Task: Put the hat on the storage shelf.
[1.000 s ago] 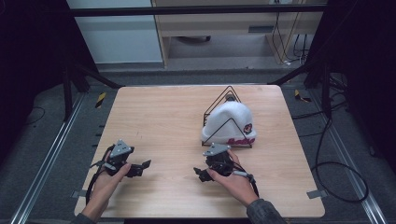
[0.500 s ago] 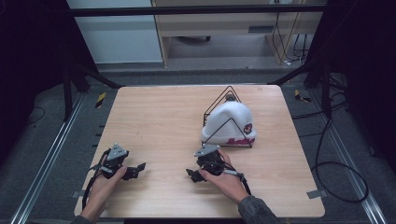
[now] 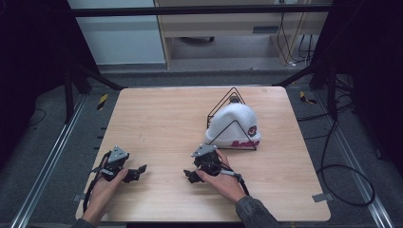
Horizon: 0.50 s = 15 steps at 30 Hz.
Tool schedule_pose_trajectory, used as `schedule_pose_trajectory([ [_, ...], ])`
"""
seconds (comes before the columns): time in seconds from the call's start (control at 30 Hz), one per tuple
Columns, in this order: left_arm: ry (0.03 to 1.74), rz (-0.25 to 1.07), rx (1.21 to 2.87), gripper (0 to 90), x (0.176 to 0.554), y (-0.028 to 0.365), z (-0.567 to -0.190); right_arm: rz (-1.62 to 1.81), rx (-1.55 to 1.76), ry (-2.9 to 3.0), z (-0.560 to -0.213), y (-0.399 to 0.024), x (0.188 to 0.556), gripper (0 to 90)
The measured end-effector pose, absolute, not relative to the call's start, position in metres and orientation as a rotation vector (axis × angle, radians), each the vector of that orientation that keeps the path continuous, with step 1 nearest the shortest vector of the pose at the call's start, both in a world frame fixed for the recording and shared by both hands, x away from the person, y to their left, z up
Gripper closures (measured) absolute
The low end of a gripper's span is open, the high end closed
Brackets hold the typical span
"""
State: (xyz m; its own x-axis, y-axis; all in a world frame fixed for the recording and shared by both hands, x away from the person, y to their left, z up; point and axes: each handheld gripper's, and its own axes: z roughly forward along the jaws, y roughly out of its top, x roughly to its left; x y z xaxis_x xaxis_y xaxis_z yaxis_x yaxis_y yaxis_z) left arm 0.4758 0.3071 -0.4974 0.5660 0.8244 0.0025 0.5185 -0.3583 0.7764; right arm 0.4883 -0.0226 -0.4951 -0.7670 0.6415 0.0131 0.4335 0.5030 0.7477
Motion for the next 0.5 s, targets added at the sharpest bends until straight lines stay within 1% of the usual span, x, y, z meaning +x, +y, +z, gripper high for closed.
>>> schedule_pose_trajectory([
  [0.5,1.088,0.514,2.062,8.1,0.483,0.308,-0.505,1.116,0.968,2.451,-0.501,-0.017,0.499,11.8],
])
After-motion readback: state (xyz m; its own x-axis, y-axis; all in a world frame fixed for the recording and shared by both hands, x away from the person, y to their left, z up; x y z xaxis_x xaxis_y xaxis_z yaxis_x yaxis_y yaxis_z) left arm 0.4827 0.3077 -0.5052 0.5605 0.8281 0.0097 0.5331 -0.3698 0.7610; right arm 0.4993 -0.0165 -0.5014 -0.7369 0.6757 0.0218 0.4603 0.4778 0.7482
